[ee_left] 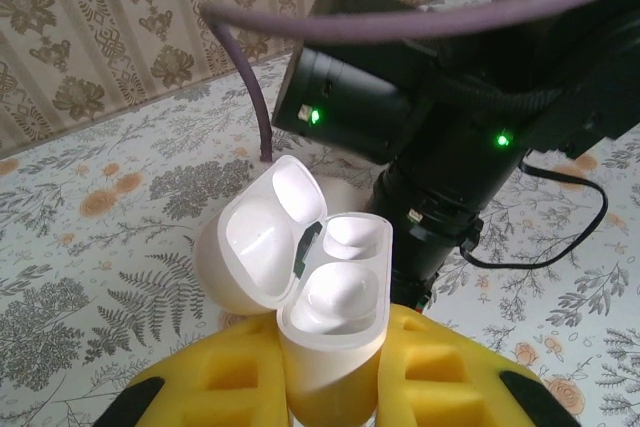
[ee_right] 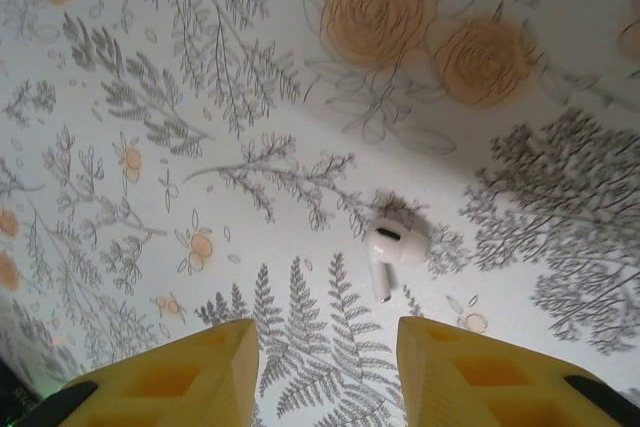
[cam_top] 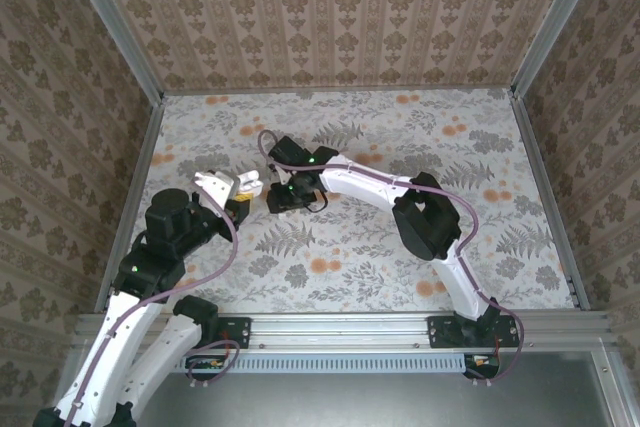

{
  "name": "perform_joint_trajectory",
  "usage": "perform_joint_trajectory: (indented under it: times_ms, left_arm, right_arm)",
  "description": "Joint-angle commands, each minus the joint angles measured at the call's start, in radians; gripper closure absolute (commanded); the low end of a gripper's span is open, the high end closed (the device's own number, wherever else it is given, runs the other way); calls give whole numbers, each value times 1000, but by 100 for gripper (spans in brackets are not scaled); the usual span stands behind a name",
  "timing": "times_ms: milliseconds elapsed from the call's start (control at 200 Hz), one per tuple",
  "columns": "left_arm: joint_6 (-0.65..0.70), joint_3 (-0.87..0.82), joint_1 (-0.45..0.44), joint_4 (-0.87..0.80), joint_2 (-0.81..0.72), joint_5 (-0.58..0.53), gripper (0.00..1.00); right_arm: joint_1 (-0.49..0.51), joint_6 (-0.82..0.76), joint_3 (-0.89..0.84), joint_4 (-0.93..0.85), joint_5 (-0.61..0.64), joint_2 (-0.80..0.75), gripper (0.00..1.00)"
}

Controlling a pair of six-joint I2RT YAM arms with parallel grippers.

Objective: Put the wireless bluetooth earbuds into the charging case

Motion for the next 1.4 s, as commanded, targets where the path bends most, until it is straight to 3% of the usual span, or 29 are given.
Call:
perform_joint_trajectory:
  times_ms: [0,300,535,1395]
  left_arm:
    - [13,-10,8,-3,-17,-22,100]
    - [18,-18,7,-8,-22,-32,100]
    - [25,-17,8,-20,-33,-40,100]
    - [30,-22,9,-43,-66,-45,100]
  right_arm:
    - [3,0,80,-130,97,66,56]
    - [41,25,219,-237,215,166,48]
    - [66,29,323,-282,234,241,48]
    - [79,35,401,-331,238,335,58]
